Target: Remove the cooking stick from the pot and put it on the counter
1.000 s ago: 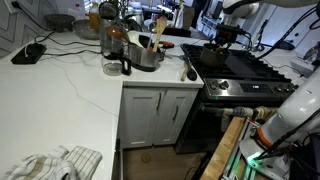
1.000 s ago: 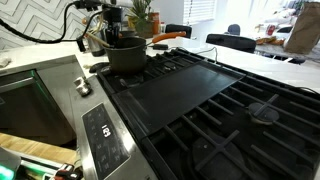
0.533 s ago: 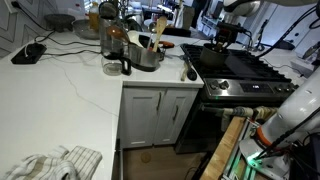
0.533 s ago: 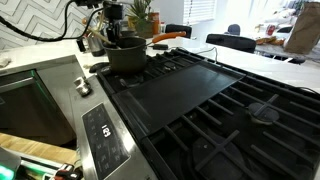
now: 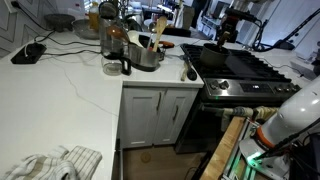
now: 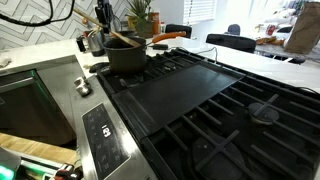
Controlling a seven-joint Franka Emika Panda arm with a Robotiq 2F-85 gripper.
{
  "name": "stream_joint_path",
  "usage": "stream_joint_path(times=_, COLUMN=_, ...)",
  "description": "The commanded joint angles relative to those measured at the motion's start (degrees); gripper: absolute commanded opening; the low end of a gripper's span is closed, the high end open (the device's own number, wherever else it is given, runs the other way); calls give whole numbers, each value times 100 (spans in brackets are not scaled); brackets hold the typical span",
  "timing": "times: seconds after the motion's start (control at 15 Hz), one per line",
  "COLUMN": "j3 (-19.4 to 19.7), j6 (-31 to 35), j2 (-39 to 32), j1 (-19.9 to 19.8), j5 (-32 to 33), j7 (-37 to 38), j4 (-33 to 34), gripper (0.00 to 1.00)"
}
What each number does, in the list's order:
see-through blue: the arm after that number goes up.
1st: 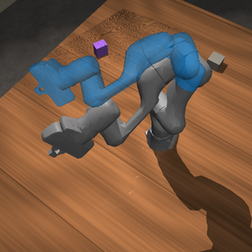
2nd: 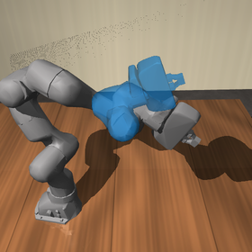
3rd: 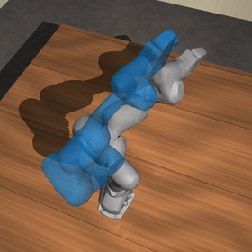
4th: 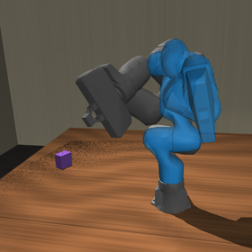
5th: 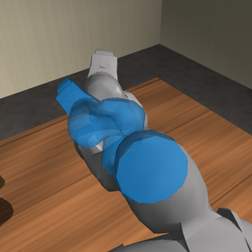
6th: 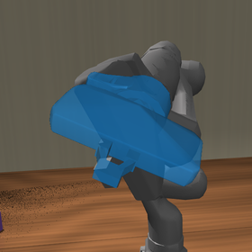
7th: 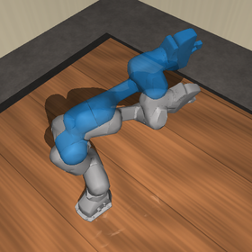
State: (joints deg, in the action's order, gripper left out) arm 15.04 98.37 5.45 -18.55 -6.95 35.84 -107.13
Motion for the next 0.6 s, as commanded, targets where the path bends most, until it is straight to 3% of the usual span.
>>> stream_joint_path(times=0.0, j3=-129, j6=170, j2=830, j1=114, j5=256, j7=131, j4=-442, gripper=6)
stream_joint_path(times=0.27, j3=-522, j6=550, j2=1529, j1=198, j5=635, j7=99, j4=-872, gripper=6)
stream_joint_path(times=0.53, j3=-1020, j6=1832, j2=1802, j1=282, j5=982, j7=228, j4=-1477, gripper=6)
